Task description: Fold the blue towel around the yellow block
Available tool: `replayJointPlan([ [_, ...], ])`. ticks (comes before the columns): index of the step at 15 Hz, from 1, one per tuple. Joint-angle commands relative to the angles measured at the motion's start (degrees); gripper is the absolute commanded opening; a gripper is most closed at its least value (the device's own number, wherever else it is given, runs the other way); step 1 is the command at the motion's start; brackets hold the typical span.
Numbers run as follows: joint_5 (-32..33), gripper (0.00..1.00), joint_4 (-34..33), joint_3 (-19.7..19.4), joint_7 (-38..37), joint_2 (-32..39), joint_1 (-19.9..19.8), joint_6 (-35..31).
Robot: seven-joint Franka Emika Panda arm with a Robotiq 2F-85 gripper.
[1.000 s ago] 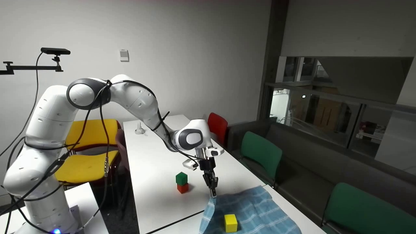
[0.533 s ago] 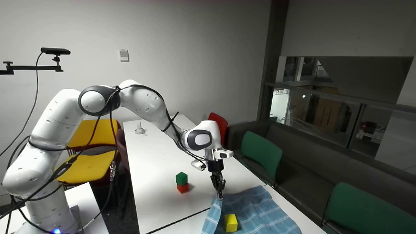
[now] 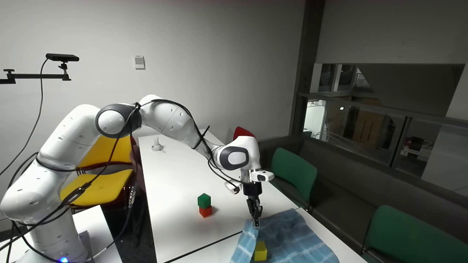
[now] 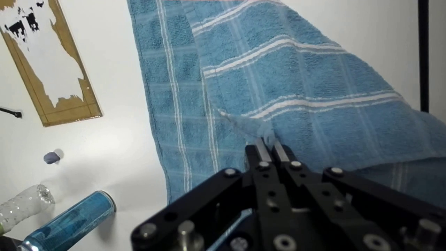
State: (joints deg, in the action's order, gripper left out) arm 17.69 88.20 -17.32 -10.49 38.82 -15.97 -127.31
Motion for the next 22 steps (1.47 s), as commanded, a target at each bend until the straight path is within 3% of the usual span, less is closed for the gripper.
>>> replayJointPlan([
  [1, -3.57, 0.01, -5.83, 0.37, 2.52, 2.87, -2.42, 1.97],
  [17, -6.76, 0.01, -16.4, 0.13, 1.95, 10.04, -4.83, -1.94],
  [18, -6.83, 0.29, -16.62, 0.16, 2.08, 10.19, -4.95, -1.64],
  [19, -6.63, 0.3, -16.89, -0.07, 1.85, 10.44, -4.9, -1.56],
  [22, -6.37, 0.52, -17.06, -0.22, 1.62, 10.75, -4.83, -1.88],
])
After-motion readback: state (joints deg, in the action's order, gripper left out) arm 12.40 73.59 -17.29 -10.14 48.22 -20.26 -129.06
